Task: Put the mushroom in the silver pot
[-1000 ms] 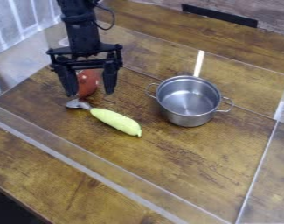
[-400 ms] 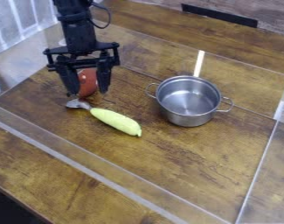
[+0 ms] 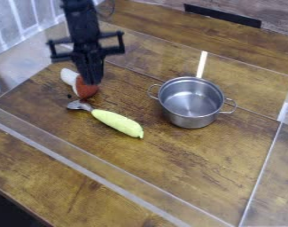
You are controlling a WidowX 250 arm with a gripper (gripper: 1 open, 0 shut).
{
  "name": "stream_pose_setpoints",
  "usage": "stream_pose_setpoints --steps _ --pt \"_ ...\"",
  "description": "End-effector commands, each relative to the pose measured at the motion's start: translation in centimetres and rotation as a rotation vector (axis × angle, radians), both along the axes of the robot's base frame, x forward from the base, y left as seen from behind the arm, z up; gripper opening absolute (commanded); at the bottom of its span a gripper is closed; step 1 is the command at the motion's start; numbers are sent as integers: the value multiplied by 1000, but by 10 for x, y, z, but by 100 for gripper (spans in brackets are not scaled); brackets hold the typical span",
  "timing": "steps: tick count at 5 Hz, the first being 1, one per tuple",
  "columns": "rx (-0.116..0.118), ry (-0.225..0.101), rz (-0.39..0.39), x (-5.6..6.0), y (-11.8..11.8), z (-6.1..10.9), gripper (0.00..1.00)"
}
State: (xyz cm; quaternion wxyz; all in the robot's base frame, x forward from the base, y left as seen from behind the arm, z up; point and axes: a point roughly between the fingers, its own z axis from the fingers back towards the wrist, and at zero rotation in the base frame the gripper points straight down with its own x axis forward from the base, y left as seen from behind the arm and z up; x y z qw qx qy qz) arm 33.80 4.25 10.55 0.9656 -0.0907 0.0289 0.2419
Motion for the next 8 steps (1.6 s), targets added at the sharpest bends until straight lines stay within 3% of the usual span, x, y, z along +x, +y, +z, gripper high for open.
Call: stream_pose_setpoints --steps 1,2,3,4,5,8 --pt "-1 -111 -18 12 -22 62 0" --pt "-26 -109 -26 19 -41 64 0" --pt "-21 -94 -7 19 -39 55 100" --pt "-8 -80 21 19 -28 45 0" --pt "4 -66 48 17 -17 34 100" --pt "27 -49 158 16 16 0 100"
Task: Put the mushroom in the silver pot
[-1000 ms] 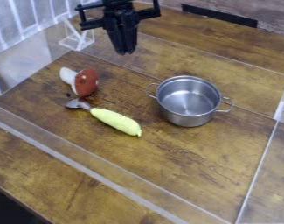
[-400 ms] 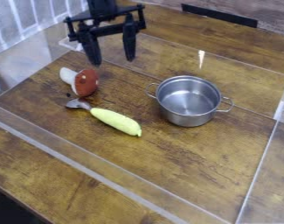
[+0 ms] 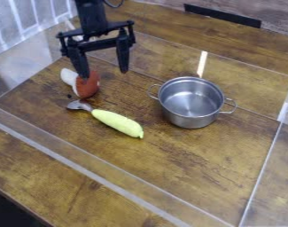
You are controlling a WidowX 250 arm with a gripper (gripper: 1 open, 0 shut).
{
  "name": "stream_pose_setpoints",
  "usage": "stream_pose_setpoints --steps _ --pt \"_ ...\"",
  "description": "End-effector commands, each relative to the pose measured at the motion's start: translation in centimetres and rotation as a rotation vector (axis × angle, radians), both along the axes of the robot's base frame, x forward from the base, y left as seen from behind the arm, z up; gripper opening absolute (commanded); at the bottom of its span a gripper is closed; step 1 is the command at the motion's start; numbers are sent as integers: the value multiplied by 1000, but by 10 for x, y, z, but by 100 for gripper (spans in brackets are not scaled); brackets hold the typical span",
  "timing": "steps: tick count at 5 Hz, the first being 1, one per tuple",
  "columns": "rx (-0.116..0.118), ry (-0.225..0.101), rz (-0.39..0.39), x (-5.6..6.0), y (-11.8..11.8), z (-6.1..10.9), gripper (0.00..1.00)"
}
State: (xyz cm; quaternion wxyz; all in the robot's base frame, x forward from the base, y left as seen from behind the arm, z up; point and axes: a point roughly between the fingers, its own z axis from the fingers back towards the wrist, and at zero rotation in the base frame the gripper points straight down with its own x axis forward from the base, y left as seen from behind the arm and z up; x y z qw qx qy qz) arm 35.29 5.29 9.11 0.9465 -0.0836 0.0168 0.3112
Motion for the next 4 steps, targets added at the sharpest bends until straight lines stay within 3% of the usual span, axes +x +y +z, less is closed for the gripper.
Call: stream_pose_setpoints --steps 1,3,4 --pt "11 -42 63 0 19 3 100" --pt "23 -21 91 1 25 -20 100" --pt "25 -14 95 2 25 -25 0"
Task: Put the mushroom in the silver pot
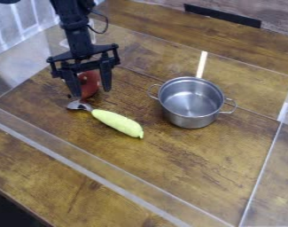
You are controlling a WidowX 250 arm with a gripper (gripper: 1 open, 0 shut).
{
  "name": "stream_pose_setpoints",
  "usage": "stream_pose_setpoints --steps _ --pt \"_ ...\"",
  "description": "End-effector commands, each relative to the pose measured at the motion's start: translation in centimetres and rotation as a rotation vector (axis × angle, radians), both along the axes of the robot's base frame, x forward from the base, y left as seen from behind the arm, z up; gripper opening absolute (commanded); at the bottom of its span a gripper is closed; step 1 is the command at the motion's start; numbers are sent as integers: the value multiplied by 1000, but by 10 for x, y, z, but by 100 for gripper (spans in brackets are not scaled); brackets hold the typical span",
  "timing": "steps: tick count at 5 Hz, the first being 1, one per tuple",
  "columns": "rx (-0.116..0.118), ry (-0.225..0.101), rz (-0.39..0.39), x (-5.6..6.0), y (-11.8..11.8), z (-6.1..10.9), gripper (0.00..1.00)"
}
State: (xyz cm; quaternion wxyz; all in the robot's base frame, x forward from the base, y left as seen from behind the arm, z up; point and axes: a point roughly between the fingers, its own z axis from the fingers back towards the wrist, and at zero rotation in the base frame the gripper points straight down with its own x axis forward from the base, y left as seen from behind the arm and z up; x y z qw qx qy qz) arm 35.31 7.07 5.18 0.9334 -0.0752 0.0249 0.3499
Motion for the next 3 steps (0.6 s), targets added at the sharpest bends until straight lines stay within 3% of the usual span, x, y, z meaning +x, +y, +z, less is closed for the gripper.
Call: stream_pose_setpoints --steps 1,3 --pt "-5 -57 9 6 1 35 0" --pt "-54 -105 -6 14 -22 93 0"
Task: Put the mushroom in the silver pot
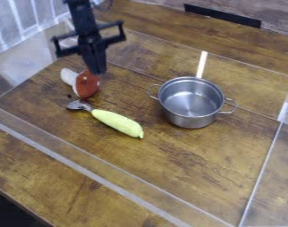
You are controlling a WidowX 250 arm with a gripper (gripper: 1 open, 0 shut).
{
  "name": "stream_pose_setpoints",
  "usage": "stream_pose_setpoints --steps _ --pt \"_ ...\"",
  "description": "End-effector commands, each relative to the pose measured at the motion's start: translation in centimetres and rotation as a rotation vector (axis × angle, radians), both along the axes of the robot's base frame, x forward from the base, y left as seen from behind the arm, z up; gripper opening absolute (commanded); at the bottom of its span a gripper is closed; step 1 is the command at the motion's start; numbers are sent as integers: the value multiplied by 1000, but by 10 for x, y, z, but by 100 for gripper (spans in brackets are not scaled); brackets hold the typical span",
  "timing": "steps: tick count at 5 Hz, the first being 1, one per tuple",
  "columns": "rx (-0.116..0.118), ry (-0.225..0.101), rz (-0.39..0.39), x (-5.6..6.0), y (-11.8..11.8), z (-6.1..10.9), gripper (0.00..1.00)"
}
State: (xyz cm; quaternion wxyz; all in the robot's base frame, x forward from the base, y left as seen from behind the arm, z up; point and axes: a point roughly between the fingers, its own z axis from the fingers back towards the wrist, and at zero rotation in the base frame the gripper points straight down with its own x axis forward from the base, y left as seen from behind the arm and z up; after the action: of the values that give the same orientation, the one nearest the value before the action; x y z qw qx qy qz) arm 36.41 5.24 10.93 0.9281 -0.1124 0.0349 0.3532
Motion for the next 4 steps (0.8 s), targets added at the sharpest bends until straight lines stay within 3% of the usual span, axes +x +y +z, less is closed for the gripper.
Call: stream_pose_setpoints --steps 1,2,3,4 --pt "-2 -102 -30 8 -20 63 0" --pt "-13 -95 -39 8 -34 60 0" --pt "-5 -83 -36 4 -28 50 100" --pt "2 -76 -30 -3 -19 39 100"
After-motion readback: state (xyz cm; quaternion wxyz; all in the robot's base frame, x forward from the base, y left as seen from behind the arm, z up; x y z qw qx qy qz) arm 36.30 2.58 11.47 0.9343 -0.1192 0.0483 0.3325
